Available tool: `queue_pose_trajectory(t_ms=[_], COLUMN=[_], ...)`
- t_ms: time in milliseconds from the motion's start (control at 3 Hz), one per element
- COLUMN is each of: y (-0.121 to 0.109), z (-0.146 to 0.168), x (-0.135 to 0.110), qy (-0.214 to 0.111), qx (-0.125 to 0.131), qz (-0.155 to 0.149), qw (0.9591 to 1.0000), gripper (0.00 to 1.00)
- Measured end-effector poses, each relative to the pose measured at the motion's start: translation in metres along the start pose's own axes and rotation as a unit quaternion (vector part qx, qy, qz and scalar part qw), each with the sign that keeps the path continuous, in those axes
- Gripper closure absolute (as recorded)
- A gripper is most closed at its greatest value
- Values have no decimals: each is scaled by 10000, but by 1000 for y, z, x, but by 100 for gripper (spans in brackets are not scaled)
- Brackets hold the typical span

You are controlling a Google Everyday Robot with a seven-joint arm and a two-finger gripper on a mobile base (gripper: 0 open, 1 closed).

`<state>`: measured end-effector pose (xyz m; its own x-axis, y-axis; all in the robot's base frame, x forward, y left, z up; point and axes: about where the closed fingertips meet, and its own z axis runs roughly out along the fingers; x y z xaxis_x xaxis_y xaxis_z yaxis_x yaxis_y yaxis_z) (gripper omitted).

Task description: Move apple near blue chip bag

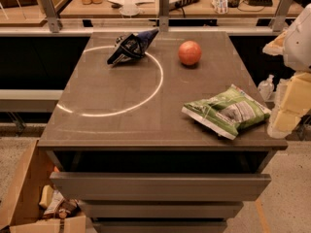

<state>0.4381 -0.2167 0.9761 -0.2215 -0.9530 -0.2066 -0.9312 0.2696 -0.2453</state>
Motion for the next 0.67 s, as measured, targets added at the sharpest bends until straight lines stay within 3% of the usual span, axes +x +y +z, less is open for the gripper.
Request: queue_pose_trajectory(t_ms=[667], y=[-1], z=[-1], x=[-1], qy=[-54], qx=[23], qz=[19], qw=[10000], gripper=[0])
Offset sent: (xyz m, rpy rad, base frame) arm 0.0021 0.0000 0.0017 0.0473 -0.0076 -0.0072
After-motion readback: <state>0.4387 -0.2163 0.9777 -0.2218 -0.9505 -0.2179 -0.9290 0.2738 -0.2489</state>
